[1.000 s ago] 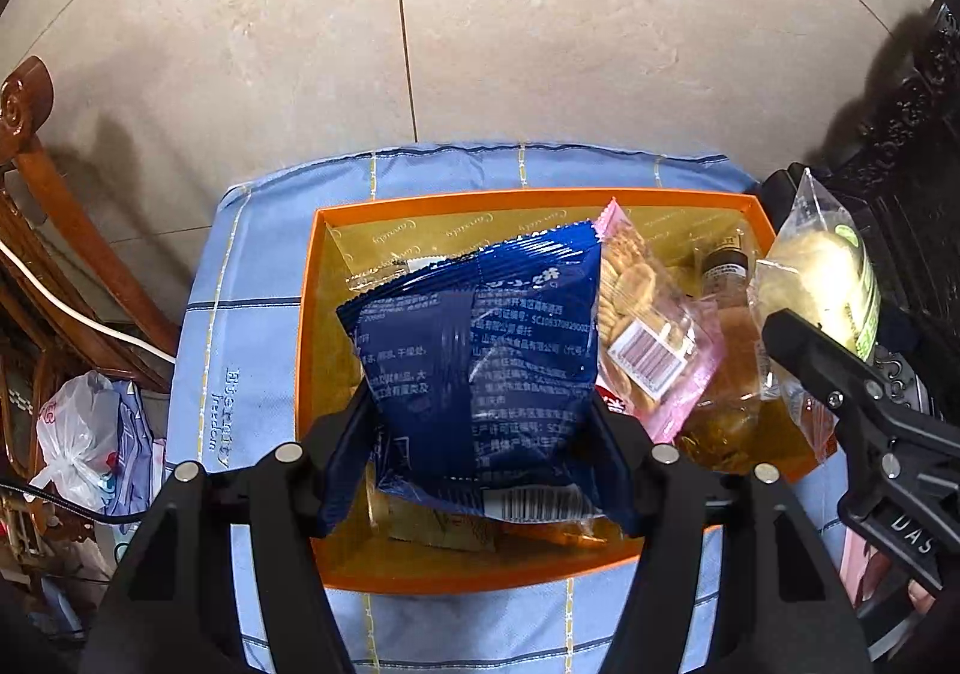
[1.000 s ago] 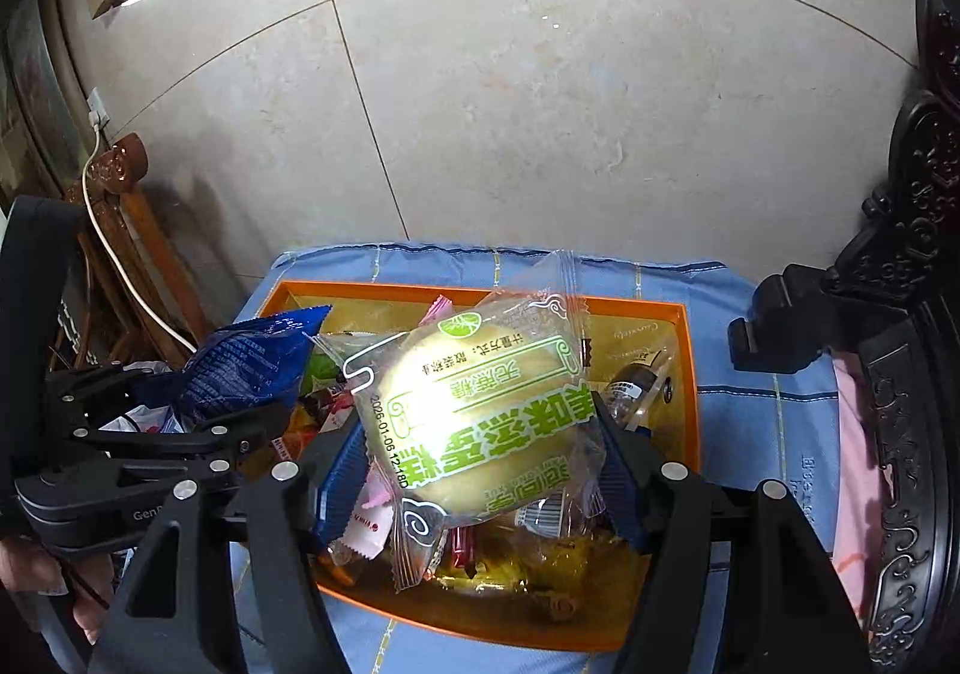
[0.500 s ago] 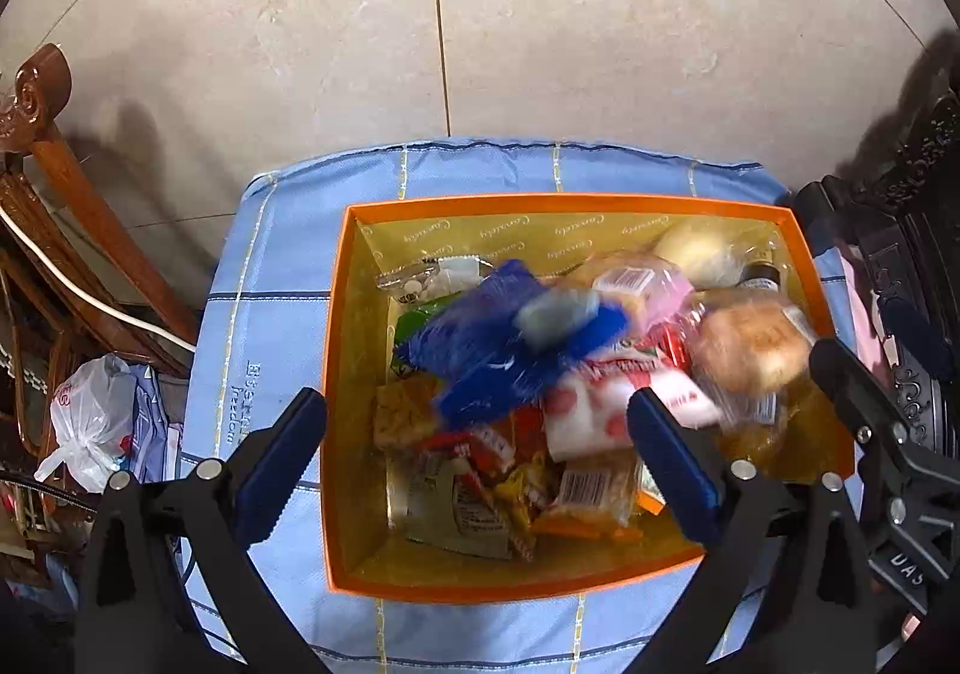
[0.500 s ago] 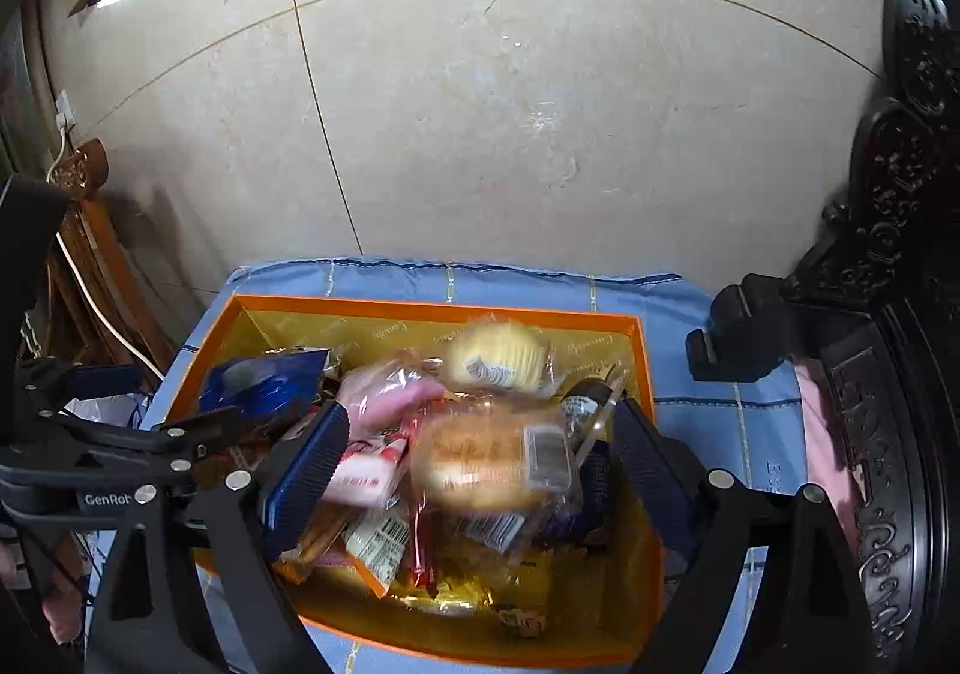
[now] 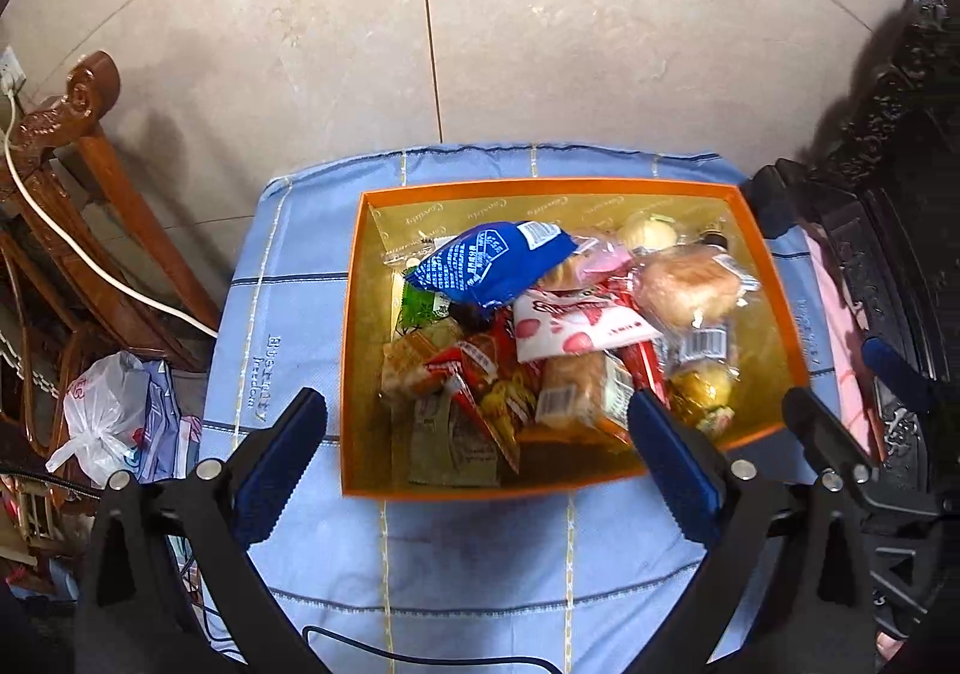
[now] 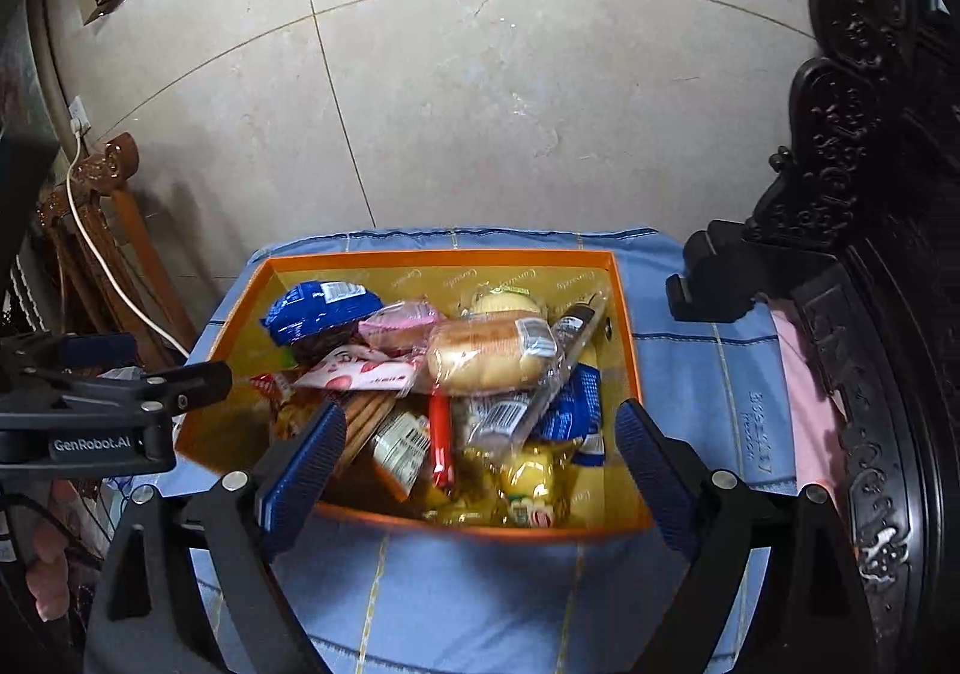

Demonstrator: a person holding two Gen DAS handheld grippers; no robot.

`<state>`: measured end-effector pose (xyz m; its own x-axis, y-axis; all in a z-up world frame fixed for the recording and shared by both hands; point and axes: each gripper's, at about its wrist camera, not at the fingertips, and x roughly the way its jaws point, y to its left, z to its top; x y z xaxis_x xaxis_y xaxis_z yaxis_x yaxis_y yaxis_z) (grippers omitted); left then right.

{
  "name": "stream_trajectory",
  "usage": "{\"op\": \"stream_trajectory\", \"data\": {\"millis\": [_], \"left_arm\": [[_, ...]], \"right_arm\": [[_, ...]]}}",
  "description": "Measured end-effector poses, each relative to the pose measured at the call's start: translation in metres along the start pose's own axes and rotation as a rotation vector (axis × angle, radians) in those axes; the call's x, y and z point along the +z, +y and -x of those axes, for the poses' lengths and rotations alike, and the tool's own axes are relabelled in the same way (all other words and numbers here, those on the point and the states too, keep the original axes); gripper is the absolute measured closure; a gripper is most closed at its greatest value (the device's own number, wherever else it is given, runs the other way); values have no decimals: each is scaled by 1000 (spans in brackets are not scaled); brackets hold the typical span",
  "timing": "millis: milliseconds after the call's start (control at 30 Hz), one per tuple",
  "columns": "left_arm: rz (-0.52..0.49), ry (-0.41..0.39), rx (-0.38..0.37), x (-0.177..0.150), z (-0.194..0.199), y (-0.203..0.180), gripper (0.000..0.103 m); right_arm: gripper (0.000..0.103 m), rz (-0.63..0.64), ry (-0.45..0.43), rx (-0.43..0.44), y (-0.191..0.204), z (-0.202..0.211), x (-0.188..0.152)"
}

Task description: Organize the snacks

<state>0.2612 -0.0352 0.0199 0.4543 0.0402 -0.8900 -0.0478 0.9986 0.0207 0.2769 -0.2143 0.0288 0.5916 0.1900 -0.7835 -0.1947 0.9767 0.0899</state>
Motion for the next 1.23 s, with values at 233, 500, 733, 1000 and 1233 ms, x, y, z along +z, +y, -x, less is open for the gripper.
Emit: {"op": "stream_trajectory", "data": {"millis": [233, 500, 733, 1000, 1233], "left_arm": [[-7, -26, -5, -20, 30, -3, 5], [-21, -31, 20, -41, 48, -7, 5], [-5, -34, -7, -49, 59, -7, 4], [-28, -106, 20, -54, 70, -13, 4], [-18, -86, 5, -56, 71, -10, 4]], "right_arm": [[10, 7, -21, 0, 8, 32, -13], [10, 32, -44, -3, 15, 57, -24], [10, 31, -51, 0, 15, 66, -29], [10, 29, -57, 2, 14, 70, -31], [10, 22, -55, 0, 14, 71, -33]]}}
